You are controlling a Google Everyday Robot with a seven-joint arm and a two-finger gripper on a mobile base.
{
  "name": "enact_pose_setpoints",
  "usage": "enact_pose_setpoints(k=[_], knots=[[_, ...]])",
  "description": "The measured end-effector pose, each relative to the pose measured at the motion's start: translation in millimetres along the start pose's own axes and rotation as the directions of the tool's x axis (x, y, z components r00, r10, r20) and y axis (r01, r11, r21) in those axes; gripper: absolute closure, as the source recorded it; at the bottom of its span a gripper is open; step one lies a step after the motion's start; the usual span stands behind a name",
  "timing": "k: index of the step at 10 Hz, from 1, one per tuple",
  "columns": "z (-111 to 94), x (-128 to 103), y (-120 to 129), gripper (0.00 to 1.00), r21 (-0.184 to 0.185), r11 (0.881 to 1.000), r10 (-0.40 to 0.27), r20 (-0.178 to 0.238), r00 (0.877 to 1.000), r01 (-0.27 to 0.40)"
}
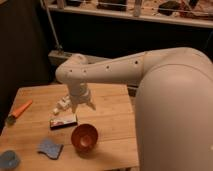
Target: Place the pepper in the ceramic cup
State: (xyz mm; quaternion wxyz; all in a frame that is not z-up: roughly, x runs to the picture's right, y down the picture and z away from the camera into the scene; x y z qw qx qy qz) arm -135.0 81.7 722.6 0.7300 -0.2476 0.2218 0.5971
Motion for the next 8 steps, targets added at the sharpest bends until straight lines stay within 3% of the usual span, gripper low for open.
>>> enact_pose_setpoints(k=[2, 4, 6, 8], knots=[[1.0, -29.3, 25.8, 0.35, -0.004, 0.992, -0.127, 0.019, 0.992, 0.127], [-2.0, -57.6, 53.4, 0.35, -0.02, 0.968, -0.248, 0.038, 0.968, 0.249], [-8.9, -83.1, 67.4, 0.35, -0.025, 0.959, -0.28, 0.055, 0.958, 0.282], [-17.1, -108.0, 85.1, 0.35, -0.024, 0.968, -0.248, 0.071, 0.966, 0.25]])
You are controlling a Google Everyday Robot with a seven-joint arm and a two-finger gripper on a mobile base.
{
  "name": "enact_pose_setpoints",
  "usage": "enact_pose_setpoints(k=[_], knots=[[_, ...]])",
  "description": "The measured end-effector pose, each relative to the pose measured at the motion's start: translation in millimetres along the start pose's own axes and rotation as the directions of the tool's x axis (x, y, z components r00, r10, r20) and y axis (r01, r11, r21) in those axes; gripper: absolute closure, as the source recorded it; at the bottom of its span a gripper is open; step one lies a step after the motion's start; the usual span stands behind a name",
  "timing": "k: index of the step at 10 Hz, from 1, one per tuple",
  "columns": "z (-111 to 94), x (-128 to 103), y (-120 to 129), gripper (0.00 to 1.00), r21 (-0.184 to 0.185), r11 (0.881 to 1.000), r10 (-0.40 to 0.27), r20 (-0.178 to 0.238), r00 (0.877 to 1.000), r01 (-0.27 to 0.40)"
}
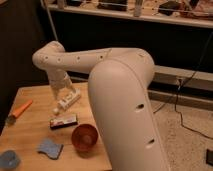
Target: Place the pepper in the ceramic cup
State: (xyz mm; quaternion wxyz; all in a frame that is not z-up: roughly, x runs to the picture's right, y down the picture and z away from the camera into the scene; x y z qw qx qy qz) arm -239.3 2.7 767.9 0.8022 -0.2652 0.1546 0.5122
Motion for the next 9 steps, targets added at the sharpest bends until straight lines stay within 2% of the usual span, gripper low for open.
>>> enact_pose_setpoints(k=[2, 3, 6, 9], knots=[[0.0, -14.3, 20.0, 0.35, 0.014, 0.998, 0.066, 0.006, 0.998, -0.066], [4.2, -17.7, 44.5, 0.35, 0.021, 0.996, 0.088, -0.002, 0.996, -0.088], [16.3, -20.0, 84.8, 0.35, 0.036, 0.99, 0.139, -0.022, 0.99, -0.138], [26.1, -21.6, 118.9, 0.35, 0.032, 0.99, 0.142, -0.04, 0.989, -0.14]])
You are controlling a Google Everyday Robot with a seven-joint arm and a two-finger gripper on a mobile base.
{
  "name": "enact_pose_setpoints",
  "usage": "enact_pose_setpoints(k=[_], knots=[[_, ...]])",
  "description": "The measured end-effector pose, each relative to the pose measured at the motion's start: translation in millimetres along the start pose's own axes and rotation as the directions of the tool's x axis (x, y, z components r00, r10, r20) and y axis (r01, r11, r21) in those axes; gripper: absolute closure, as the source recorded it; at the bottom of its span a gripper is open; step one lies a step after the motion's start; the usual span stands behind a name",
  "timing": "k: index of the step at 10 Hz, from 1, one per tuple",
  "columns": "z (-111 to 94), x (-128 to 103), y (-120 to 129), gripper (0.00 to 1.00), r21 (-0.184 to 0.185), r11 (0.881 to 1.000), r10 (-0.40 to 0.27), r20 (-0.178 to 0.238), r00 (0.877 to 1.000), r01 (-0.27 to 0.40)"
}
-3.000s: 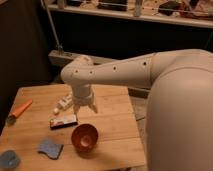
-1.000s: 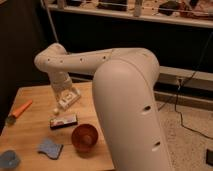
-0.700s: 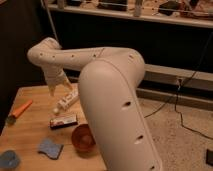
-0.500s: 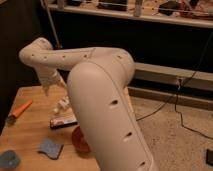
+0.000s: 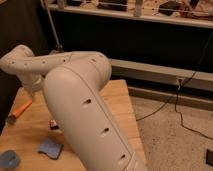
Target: Place the pepper in the ceramic cup
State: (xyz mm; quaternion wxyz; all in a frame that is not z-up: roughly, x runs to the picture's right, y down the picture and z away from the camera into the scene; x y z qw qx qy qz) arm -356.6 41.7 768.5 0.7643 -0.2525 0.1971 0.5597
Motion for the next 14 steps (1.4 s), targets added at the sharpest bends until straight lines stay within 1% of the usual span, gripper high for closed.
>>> enact_pose_setpoints(k=[2, 4, 7, 8, 10, 12, 14], knots=[[5.2, 0.8, 18.7, 0.35, -0.017, 0.999, -0.04, -0.011, 0.999, 0.04], [11.7, 1.0, 35.8, 0.35, -0.043, 0.995, -0.089, -0.022, 0.996, 0.088], [28.6, -1.6, 59.8, 0.35, -0.086, 0.989, -0.127, -0.041, 0.991, 0.124], [36.5, -2.9, 68.5, 0.35, -0.091, 0.986, -0.143, -0.047, 0.989, 0.138], [49.3, -4.9, 87.7, 0.35, -0.087, 0.981, -0.178, -0.059, 0.982, 0.173], [55.7, -10.1, 102.4, 0.35, -0.086, 0.978, -0.195, -0.064, 0.979, 0.19], [57.4, -18.7, 123.1, 0.35, -0.098, 0.974, -0.209, -0.063, 0.976, 0.202]])
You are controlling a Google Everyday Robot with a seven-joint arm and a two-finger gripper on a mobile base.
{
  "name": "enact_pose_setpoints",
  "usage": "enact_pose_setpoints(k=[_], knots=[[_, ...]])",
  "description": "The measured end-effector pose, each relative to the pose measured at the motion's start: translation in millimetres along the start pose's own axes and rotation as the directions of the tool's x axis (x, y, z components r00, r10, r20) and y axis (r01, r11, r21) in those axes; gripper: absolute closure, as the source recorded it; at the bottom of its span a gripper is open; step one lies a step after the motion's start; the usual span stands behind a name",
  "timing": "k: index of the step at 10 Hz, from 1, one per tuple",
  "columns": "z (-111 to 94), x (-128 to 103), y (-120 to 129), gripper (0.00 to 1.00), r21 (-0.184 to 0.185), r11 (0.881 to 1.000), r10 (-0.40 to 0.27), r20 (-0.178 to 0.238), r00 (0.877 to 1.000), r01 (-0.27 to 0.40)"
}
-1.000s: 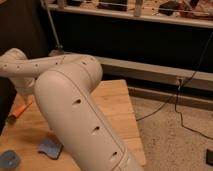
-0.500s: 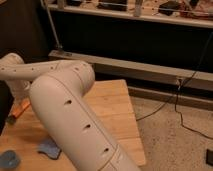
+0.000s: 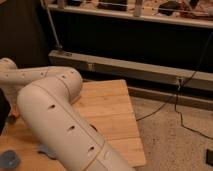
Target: Place the pepper in the ceramic cup
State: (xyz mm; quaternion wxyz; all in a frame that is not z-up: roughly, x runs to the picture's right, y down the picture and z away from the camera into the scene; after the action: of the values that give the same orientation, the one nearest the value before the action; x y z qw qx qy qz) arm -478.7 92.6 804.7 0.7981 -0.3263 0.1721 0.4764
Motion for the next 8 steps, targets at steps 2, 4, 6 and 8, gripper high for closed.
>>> enact_pose_setpoints(k=[2, 4, 6, 8], knots=[[1.1, -10.9, 11.3, 0.35, -0.009, 1.0, 0.001, 0.002, 1.0, -0.001], [5.8, -20.0, 20.3, 0.35, -0.013, 1.0, 0.013, -0.002, 1.0, -0.013], [14.1, -27.4, 30.1, 0.35, -0.024, 0.999, 0.036, -0.01, 0.999, -0.036], [22.0, -32.7, 35.5, 0.35, -0.028, 0.997, 0.065, -0.015, 0.998, -0.065]])
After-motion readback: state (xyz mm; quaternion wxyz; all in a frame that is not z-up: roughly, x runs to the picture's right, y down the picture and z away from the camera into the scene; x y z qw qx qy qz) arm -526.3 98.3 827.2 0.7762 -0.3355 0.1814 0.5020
